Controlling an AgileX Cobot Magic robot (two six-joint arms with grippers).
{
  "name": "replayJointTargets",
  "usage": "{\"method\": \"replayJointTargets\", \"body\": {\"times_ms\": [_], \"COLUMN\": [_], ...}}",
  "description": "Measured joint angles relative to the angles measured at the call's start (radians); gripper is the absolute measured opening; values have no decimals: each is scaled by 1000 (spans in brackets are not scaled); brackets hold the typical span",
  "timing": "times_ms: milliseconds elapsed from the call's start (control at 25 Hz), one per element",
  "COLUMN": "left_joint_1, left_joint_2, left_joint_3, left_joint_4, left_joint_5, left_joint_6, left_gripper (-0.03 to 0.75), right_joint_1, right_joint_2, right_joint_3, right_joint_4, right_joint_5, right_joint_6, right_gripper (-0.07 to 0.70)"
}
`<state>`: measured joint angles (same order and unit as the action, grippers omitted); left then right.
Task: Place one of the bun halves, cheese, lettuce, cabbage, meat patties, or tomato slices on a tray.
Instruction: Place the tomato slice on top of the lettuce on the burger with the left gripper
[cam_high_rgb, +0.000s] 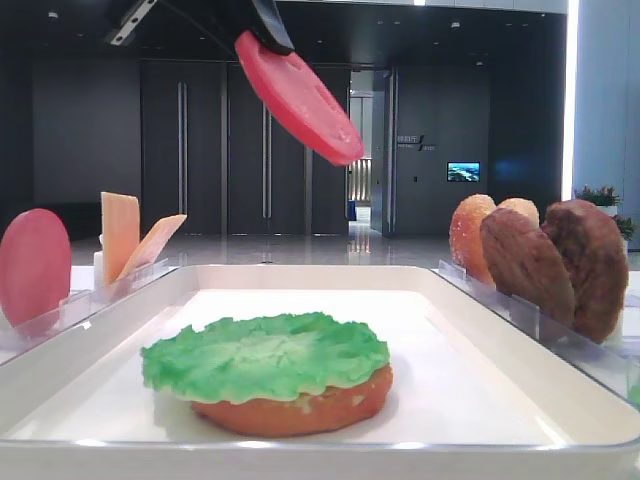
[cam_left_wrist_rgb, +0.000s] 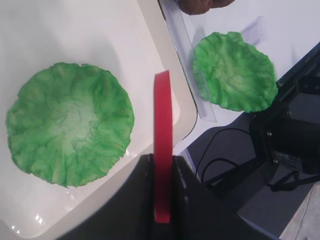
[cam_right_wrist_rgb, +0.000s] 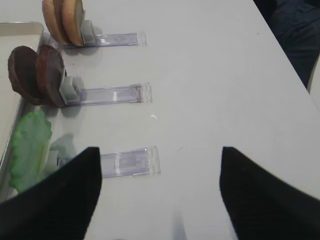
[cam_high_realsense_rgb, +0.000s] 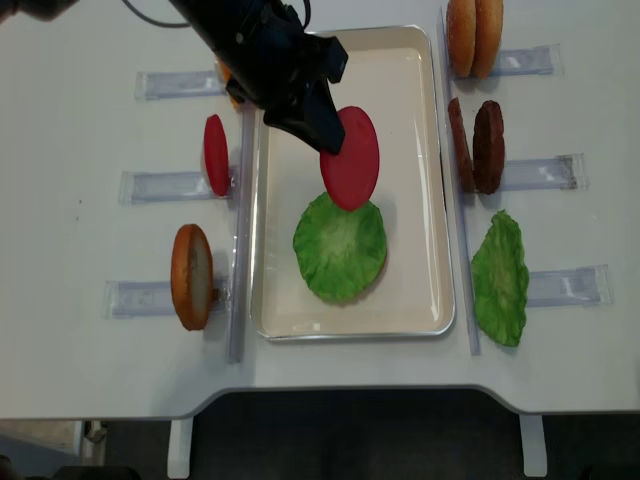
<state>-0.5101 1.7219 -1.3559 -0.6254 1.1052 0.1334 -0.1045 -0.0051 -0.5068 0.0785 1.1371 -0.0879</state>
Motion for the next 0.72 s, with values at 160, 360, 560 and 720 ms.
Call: {"method": "replayJointTargets", "body": {"times_ms": [160,360,560,720], "left_joint_1": [0,0,0,0], "left_joint_2": [-68,-127,-161,-164], "left_joint_3": [119,237,385,465], "left_joint_4": [-42,-56,-112,-214], "left_joint_5": [-76,-139,-237,-317], "left_joint_6": [47,71,129,249], "left_gripper": [53,53,53,53], "right_joint_1": [0,0,0,0], "right_joint_2": [0,0,0,0], "right_joint_3": [0,0,0,0], "right_joint_4": [0,0,0,0], "right_joint_5": [0,0,0,0], "right_joint_6": [0,0,0,0], "right_gripper": [487,487,487,487]}}
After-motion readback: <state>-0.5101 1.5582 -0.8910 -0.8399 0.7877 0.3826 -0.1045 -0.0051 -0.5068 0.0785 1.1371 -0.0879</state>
